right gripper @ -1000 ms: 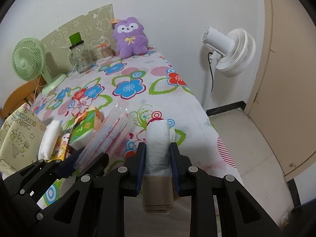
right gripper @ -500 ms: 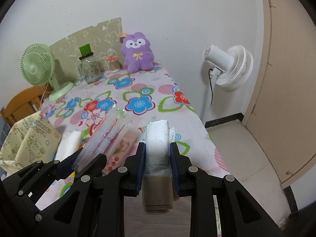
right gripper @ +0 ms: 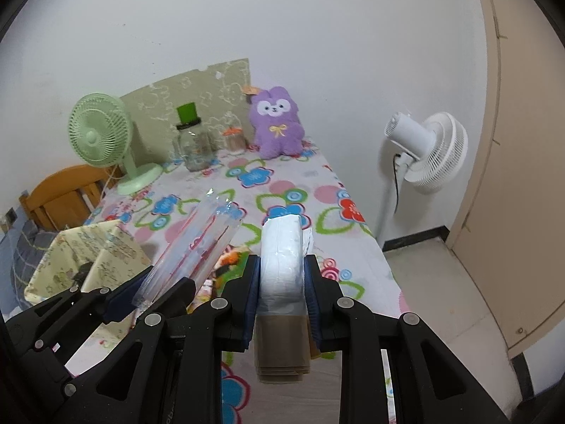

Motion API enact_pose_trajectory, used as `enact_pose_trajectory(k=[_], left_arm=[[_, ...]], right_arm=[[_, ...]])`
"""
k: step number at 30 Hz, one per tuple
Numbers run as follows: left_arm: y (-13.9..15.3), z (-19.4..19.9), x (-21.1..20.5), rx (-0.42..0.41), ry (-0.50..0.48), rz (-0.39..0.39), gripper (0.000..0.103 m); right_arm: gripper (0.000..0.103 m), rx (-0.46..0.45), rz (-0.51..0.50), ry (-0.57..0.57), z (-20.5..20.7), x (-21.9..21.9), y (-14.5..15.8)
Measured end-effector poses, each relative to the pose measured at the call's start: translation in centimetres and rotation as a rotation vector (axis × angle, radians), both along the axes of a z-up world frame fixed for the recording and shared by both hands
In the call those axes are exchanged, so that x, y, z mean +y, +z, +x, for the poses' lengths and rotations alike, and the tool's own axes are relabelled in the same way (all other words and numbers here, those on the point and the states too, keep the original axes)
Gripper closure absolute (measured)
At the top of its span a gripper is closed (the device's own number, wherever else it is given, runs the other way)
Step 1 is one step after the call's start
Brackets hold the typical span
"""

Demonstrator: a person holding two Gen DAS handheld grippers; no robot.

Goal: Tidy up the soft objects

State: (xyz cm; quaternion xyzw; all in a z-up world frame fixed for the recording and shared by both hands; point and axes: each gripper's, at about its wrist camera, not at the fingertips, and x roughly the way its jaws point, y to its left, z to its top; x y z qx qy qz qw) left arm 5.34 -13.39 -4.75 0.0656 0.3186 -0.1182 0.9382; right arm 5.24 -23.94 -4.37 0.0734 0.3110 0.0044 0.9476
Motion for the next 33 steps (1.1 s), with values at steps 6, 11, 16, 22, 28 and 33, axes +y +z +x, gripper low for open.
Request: enact_pose_trajectory(k=[6, 11, 16, 22, 28, 33], left_arm=[[1.4, -0.4, 1.7, -0.028, 0.020, -0.001, 0.081], [2.2, -0.5, 3.4, -0.047, 0.043, 0.004, 0.081], [2.8, -0.4, 5.1, -0.063, 0.071, 0.008, 0.081], [3.3, -0.2, 7.0, -0.077, 0.102, 0.017, 0.081], [3.3, 0.2, 8.7, -0.082, 0.122, 0.022, 0.081], [3.3, 0.6, 10.4, -0.078, 0.154, 0.005, 0.081]], right_arm=[[0.075, -0.023, -0.010, 0.036, -0.2, 1.7, 1.6], [0.075, -0.040, -0.026, 0.062, -0.2, 3.3, 2.7], [0.076, -0.050, -0.027, 0.106, 0.2, 5.1, 3.5], [0.076, -0.062, -0.026, 0.145, 0.8, 7.2, 4.2], [0.076, -0.063, -0.041, 0.174, 1.5, 9.1, 4.5], [0.076, -0.065, -0.051, 0.204, 2.3, 11.0, 4.7]])
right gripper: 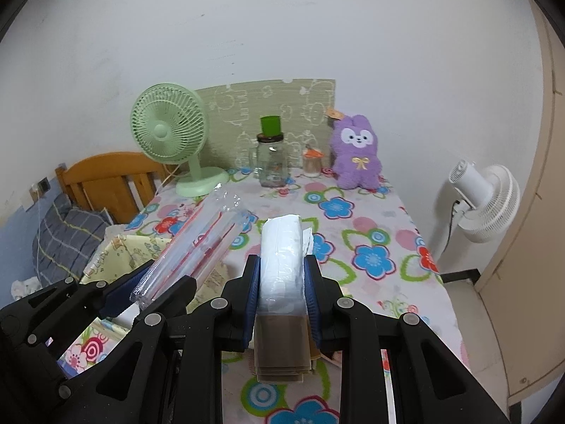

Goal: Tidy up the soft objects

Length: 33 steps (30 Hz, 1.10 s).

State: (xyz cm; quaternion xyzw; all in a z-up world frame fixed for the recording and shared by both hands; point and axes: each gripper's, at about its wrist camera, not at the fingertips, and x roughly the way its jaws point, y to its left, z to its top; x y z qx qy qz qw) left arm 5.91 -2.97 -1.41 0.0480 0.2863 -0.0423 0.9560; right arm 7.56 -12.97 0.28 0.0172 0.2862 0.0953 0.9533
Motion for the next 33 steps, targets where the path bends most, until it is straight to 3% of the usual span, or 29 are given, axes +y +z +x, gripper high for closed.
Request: enact_pose_trajectory(k=[17, 33], left_arm=[[-1.1, 1.4, 5.5, 0.025, 0.106, 0.001, 0.080], [-3.5, 2.8, 9.7, 0.085, 0.188, 0.004, 0.080]], right_arm=[[0.076, 0.020, 0.001, 0.115, 2.6, 6.2, -0.8], [0.076, 0.077, 0.002, 0.194, 5.1, 11.2, -3.5]])
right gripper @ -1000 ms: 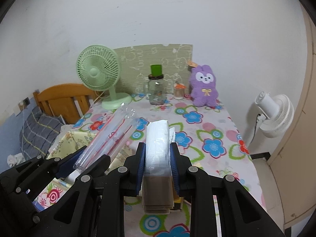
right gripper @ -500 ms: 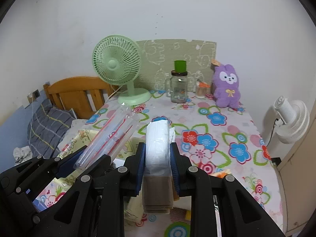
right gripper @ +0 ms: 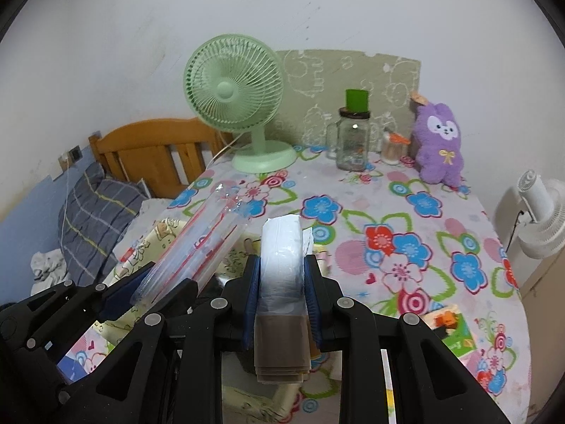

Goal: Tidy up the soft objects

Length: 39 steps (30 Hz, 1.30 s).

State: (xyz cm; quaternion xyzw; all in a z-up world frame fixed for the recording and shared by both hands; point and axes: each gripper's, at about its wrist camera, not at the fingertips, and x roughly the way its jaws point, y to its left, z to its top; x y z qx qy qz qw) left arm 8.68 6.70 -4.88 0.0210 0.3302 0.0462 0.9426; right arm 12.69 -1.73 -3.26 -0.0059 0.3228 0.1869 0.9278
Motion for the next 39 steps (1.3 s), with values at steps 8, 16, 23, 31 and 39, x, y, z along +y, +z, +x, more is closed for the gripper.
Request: enact_pose_trajectory(k=[8, 16, 23, 31, 39], left_arm=[[-1.9, 0.6, 2.1, 0.045, 0.059, 0.003, 0.080], [-3.5, 1.2, 3.3, 0.100, 0.089, -0.016, 0.074], [-3.9, 1.1, 3.5, 0.119, 0.093, -0.027, 0.055], [-3.2, 0.9, 3.3, 0.079, 0.103, -0.058, 0.032], [-2.1, 1.0, 2.1, 0.049, 0.083, -0.082, 0.022]], right_arm=[[0.076, 0.050, -0.011, 0.045, 1.1, 2.5, -1.8], [0.076, 0.099, -0.030, 0.066, 2.0, 4.0, -3.5], [0.070, 0.112, -0.020, 0.071, 2.6, 4.5, -4.0], [0.027, 0.090, -0.010, 0.083, 2.2, 4.4, -3.6], [0.018, 0.043, -0.012, 0.062, 1.4, 2.8, -2.2]])
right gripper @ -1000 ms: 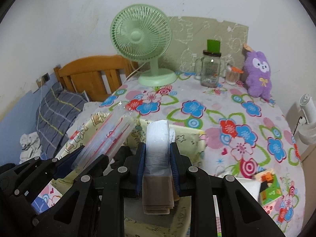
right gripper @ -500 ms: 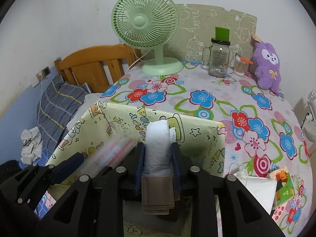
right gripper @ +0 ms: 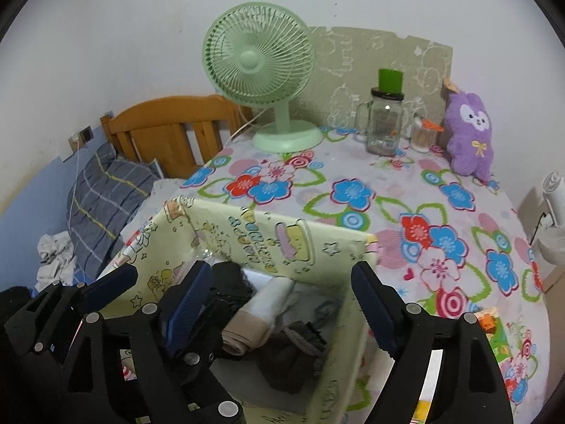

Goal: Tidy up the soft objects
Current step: 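Lower the striped bag and folded item into the box and open both grippers, then withdraw both grippers from the box toward the white cloth and green pack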

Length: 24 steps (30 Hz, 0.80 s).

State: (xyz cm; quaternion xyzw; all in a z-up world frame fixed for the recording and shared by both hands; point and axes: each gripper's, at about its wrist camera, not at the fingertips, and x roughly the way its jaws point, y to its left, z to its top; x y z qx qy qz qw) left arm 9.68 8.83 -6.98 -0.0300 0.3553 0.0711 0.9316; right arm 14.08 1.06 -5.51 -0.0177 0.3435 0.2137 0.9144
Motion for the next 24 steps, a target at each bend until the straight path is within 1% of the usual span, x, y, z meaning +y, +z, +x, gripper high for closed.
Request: enact_pose_trajectory(k=[2, 5, 9, 17, 22, 24], left_arm=[[0.3, 0.1, -0.5, -0.004, -0.028, 0.011, 0.018], [0.7, 0.0, -1.2, -0.019, -0.044, 0.026, 0.016], [1.2, -0.3, -2.1, -0.027, -0.064, 0.024, 0.015], [2.0, -0.7, -4.1, -0.043, -0.095, 0.035, 0.011], [2.6, -0.9, -5.5, -0.054, -0.119, 0.038, 0.011], [2.8, -1.0, -6.2, -0.057, -0.129, 0.037, 0.011]], right_arm=[[0.015, -0.001, -0.002, -0.013, 0.0, -0.5, 0.2], [0.013, -0.010, 0.001, -0.035, -0.3, -1.4, 0.6], [0.010, -0.029, -0.001, -0.058, -0.6, -2.5, 1.1], [0.008, -0.055, -0.003, -0.089, -1.4, -4.6, 1.9], [0.007, -0.073, 0.003, -0.116, -2.0, -6.2, 2.5], [0.005, -0.081, 0.004, -0.136, -2.3, -6.9, 2.7]])
